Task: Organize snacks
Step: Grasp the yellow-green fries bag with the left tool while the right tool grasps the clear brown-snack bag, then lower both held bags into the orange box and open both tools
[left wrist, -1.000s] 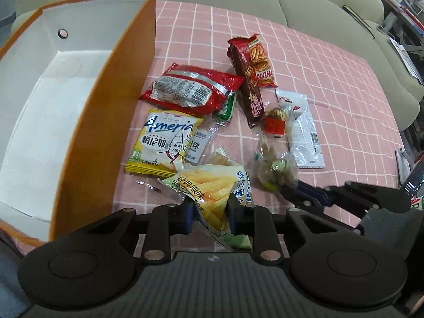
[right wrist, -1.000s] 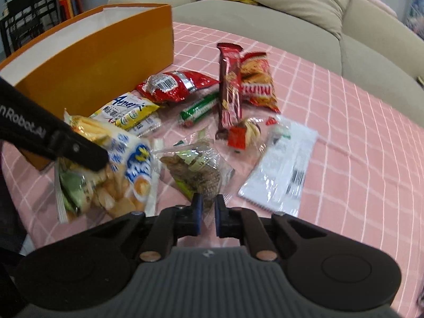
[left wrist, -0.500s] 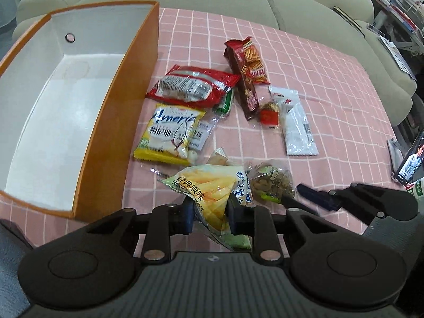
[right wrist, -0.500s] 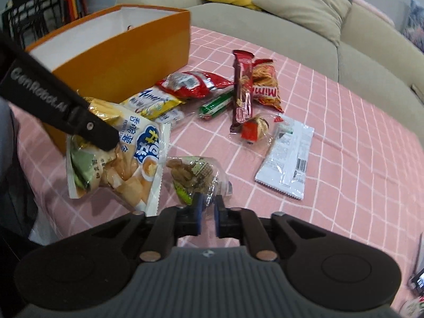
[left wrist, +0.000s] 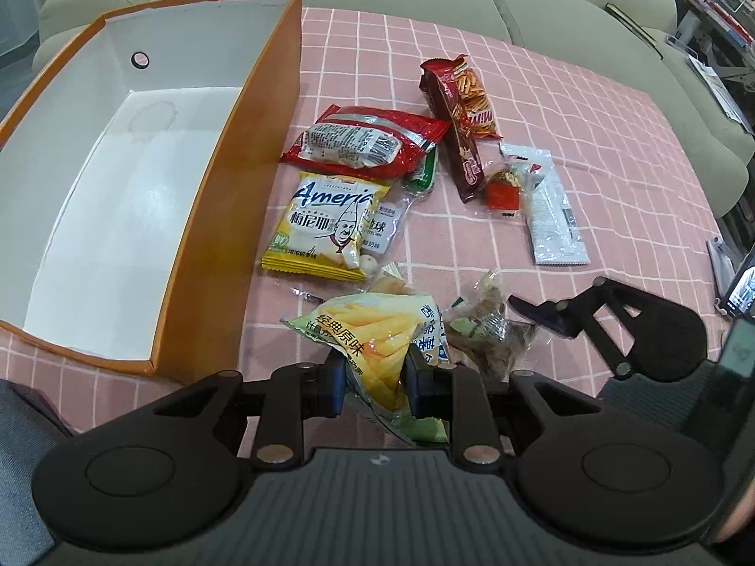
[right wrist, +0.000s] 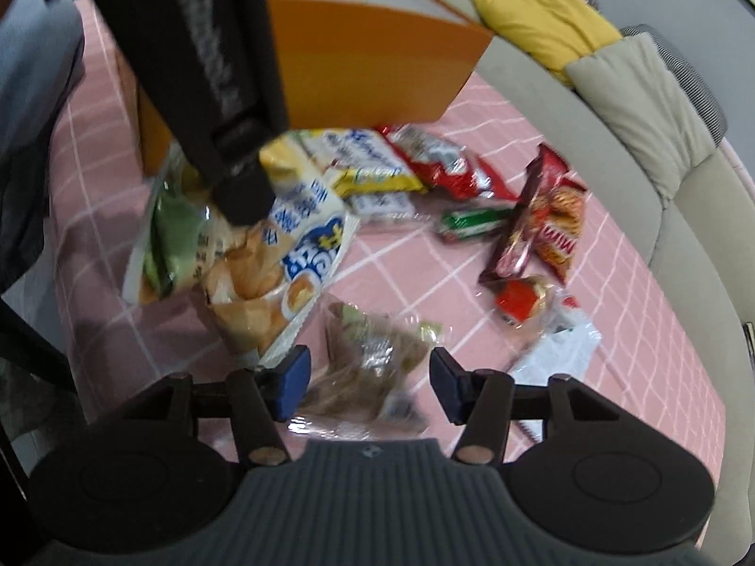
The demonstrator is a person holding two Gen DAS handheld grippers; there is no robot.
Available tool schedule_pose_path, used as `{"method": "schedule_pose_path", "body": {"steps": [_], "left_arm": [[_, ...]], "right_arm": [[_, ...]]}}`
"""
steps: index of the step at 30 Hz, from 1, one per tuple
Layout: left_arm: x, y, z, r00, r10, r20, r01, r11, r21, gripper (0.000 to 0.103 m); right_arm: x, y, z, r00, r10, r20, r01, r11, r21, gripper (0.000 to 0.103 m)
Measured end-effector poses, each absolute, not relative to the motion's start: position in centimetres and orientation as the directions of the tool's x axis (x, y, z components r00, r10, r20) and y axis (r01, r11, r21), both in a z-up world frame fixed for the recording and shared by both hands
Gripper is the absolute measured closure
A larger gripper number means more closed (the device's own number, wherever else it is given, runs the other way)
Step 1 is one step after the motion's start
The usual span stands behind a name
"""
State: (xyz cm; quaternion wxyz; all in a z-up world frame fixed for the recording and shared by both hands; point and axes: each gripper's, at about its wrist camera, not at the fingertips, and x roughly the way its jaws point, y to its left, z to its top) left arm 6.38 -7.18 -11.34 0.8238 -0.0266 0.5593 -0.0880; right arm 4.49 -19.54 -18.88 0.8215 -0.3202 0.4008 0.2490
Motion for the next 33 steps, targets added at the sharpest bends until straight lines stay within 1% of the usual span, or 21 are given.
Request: {"method": "schedule_pose_path", "body": {"steps": [4,8,12,17,24,28,33], "left_arm": [[6.5,-7.2,-11.4,0.357,-0.171,-0.918,0.117,0.984,-0.138,0.076],[6.4,-7.5,-11.2,0.364,-0.173,-0.915,0.128,0.983,-0.135,0.076],[6.0,-7.6,-10.2,0.385,-0.170,-0.907,0.153,0.981,-0.118,0.076],[5.5,-7.0,-8.0,0.417,-0.193,-0.888,0.168,0.977,-0.134,0.076],[4.9,-5.2,-3.8,0.505,-0.199,-0.840,0.175,0.976,-0.126,0.076],[5.3,-3.0,-1.1,0.570,-0.176,-0.803,0.155,0.982,-0.106,0.076],[6.3,0.1,1.4,0.624,-0.113,-0.773,0.127,0.991,-0.042,0.076]], "right_arm": [[4.5,-19.8,-18.8,0.563,0.151,-0.812,-0.645,0.695,-0.318,0.064],[4.9,-20.2,-18.4,0.545,0.158,-0.824,-0.624,0.733,-0.272,0.068],[4.7,-20.6,-17.3,0.539,0.167,-0.825,-0.589,0.775,-0.228,0.068],[4.7,-21.4,-14.7,0.550,0.187,-0.814,-0.536,0.826,-0.173,0.068],[5.2,-20.8,-10.1,0.616,0.221,-0.756,-0.506,0.846,-0.165,0.068],[5.9,-19.6,-7.1,0.650,0.272,-0.710,-0.511,0.847,-0.143,0.068],[6.9,-16.6,-4.1,0.660,0.352,-0.664,-0.554,0.824,-0.114,0.068]]}}
